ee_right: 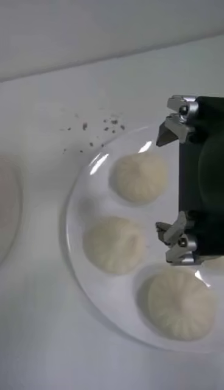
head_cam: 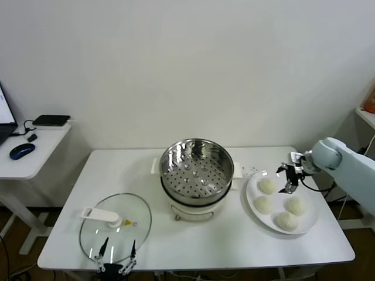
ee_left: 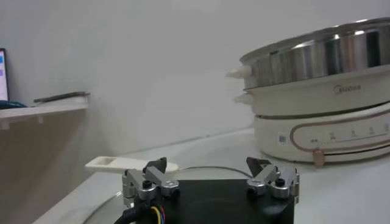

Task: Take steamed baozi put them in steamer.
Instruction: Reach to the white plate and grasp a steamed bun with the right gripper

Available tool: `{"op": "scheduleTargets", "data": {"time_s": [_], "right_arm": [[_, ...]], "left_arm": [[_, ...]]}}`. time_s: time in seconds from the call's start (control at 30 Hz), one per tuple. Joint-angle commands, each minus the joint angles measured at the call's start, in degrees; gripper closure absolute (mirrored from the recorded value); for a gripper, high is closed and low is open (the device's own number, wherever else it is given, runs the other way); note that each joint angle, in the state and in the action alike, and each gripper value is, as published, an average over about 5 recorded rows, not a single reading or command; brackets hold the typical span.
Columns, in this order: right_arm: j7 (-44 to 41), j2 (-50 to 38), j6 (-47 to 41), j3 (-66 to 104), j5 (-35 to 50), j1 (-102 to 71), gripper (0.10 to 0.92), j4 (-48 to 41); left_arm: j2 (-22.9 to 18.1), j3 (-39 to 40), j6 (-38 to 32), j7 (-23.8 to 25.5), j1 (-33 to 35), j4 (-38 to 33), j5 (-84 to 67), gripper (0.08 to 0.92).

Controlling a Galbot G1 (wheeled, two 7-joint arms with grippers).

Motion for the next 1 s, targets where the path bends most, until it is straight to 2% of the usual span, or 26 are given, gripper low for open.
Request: {"op": "scheduleTargets", "data": {"time_s": [0.03,1.0], "right_arm": [[-4.52,9.14,6.1,-10.01,-0.44,8.93,0.203,-12.71],[-4.09,17.21,9.53,-1.52,-10.47,0.01,0.215,-24.68]], "left_arm": [[-0.07,-0.49,-0.14,0.16,0.12,0.6,0.41,0.177],[0.01,-2.09,-1.05,0.21,-0.2,2.37,1.93,0.177]]}}
